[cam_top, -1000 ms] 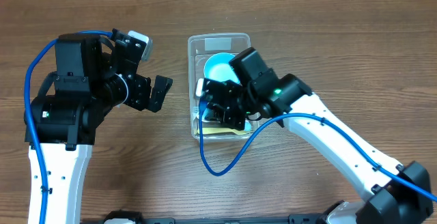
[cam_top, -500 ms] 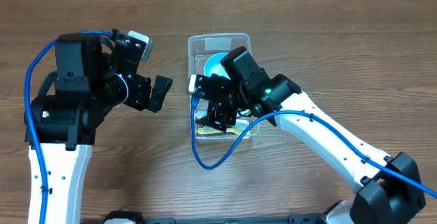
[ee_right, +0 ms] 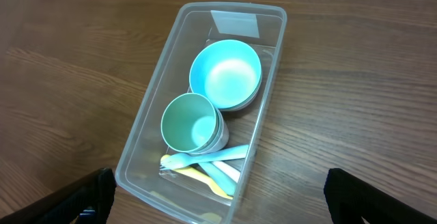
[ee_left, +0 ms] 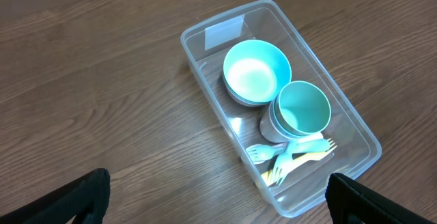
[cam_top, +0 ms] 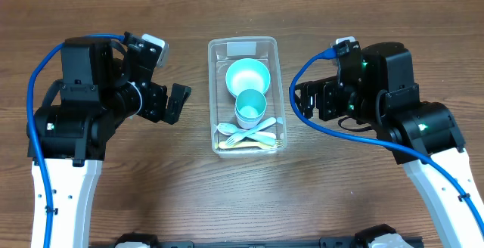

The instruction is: Pack container

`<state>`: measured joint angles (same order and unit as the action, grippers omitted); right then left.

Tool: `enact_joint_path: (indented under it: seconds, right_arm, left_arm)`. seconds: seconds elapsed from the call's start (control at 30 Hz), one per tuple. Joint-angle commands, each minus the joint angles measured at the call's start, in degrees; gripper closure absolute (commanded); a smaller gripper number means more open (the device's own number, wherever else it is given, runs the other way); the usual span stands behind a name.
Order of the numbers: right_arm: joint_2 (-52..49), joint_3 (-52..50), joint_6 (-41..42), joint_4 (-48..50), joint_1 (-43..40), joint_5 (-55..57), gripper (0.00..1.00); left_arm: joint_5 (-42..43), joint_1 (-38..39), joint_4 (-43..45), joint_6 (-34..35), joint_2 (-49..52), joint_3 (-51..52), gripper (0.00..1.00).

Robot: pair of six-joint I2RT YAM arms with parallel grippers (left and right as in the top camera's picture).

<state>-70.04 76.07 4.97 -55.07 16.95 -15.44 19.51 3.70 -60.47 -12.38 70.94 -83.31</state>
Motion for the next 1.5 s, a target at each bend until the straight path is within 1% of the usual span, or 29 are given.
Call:
enact_joint_path:
  seconds: [0.0,0.07,0.13,0.23,0.37,0.43,0.53,0.63,0.77,0.87,0.97,1.47]
  right_arm:
    - [-0.09,0.92,-1.53,-3.15,-0.2,8.59,0.0]
    - [2.01,0.85,-1.99,-4.28,0.15,12.35,0.0]
    - [6.1,-0.52,-1.97,-2.62,0.13,13.29,0.0]
    - [20.94,-15.34,-1.99,13.29,-0.35,14.27,0.0]
    - [39.43,-42.86,-1.97,34.86,-4.55,15.34,0.0]
    - [45.55,-51.76,-1.97,40.5,-5.4,15.34,0.0]
    - [53.62,-60.13,-1.97,42.8,-5.46,15.39,0.0]
    - [61.37,-63.91,-2.01,40.68,-5.46,15.85,0.0]
    - [69.96,-64.85,-2.01,31.39,-5.46,16.11,0.0]
    - [69.88,-66.64,-1.92,31.41,-5.46,16.2,0.0]
    - [69.88,-70.12,-1.97,35.5,-5.29,14.97,0.0]
    - [69.88,-70.4,-1.97,36.54,-5.29,14.95,0.0]
  left_arm:
    - [0.42,-0.31,0.0,-0.9,-0.07,-1.22,0.0]
    - [0.42,-0.31,0.0,-0.9,-0.07,-1.22,0.0]
    - [0.42,-0.31,0.0,-0.9,-0.07,-1.22,0.0]
    - [0.42,-0.31,0.0,-0.9,-0.07,-1.22,0.0]
    - [0.42,-0.31,0.0,-0.9,-0.07,-1.22,0.0]
    - [0.42,-0.31,0.0,-0.9,-0.07,-1.22,0.0]
    - [0.42,-0.31,0.0,-0.9,-0.07,-1.22,0.0]
    - [0.42,-0.31,0.0,-0.9,-0.07,-1.22,0.0]
    - [0.42,-0.31,0.0,-0.9,-0.07,-1.22,0.0]
    - [0.42,-0.31,0.0,-0.9,-0.07,-1.22,0.0]
    - [0.42,-0.31,0.0,-0.9,-0.07,-1.22,0.0]
    - [0.42,-0.31,0.0,-0.9,-0.07,-1.22,0.0]
